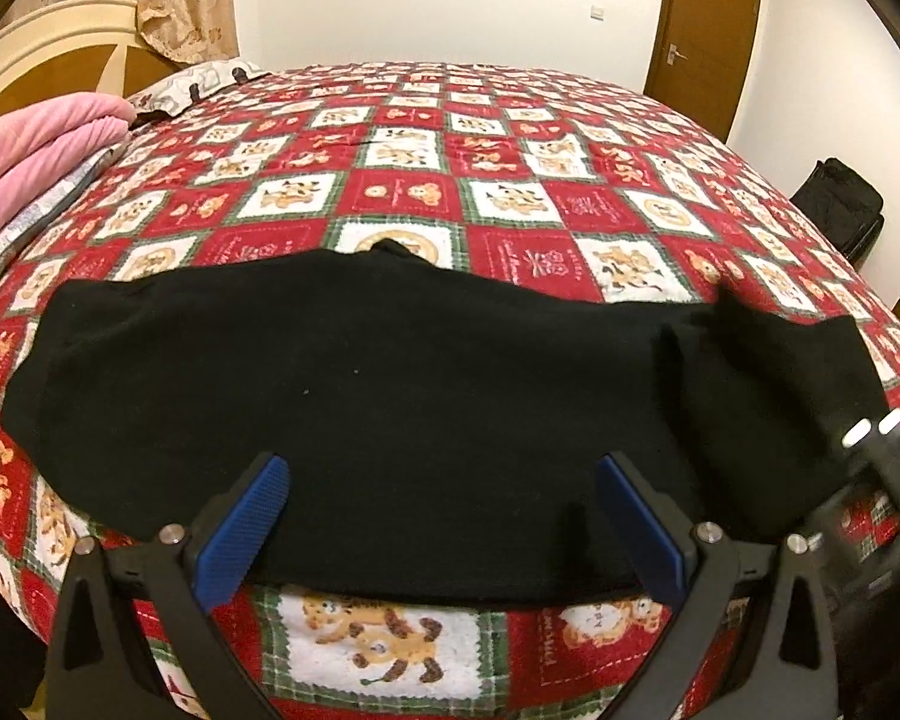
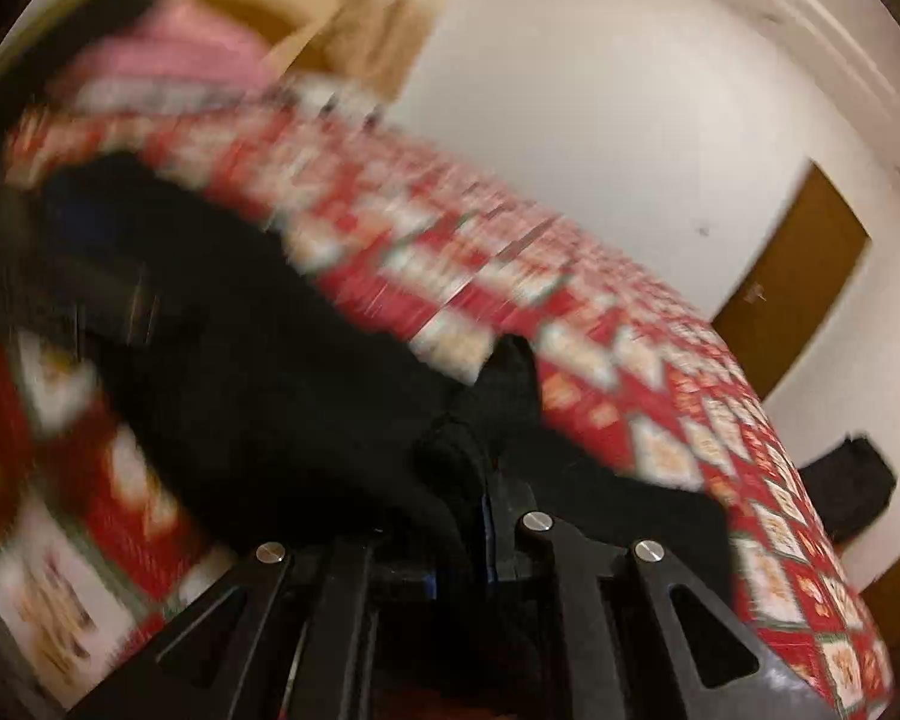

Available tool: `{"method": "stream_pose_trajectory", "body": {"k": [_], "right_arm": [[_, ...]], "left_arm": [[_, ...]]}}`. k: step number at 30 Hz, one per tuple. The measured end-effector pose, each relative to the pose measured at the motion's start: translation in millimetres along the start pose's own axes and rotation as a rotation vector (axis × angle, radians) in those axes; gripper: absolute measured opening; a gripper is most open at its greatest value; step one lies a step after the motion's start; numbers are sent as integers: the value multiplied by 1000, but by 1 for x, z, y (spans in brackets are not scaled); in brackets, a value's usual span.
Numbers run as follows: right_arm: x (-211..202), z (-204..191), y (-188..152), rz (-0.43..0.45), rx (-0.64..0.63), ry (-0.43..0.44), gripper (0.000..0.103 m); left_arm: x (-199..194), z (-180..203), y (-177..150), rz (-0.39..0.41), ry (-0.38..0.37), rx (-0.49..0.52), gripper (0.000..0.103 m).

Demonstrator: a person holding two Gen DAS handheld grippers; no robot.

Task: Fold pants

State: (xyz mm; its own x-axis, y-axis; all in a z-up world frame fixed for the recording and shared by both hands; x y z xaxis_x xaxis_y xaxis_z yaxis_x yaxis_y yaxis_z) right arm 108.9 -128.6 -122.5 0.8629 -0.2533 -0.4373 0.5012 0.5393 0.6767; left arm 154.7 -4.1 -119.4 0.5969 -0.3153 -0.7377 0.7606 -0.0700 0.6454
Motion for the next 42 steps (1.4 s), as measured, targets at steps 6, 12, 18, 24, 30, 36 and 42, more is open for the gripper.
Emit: {"method": "stream_pose_trajectory", "body": {"k": [6, 12, 18, 24, 30, 36, 42], "right_arm": [[-5, -4, -5, -31, 48, 74, 48], [-34, 11, 8, -81, 466, 579, 79], [-49, 86, 2, -31, 582, 408, 75], [-13, 181, -37, -171, 648, 99, 12], [40, 187, -44, -289, 657, 146, 12], [86, 164, -77, -453, 743, 212, 8], [97, 177, -84, -471, 946, 290, 8]], "left_arm": [[-4, 3, 14, 24, 12, 39, 103], [-8, 13, 34, 58, 10, 69, 103], [-9, 54, 51, 91, -67, 152, 103], [-6, 157, 64, 114, -305, 285, 103], [60, 163, 34, -64, -213, 203, 103], [57, 99, 11, -74, -108, 88, 99], [42, 88, -3, -49, -86, 90, 99]]}}
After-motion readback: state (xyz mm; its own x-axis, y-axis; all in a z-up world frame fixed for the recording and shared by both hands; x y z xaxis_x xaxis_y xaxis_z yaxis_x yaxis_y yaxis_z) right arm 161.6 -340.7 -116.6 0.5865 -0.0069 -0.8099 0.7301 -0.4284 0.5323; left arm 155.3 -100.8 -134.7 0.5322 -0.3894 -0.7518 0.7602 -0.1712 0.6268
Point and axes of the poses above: each gripper's, at about its wrist camera, not at the fingertips, and x roughly the way its jaws point, z to its right, y to its top, the point moved 9 cm from there along x, roughly the way its jaws point, and after that the axes turned 11 degrees about -y, right-handed, at the moved point
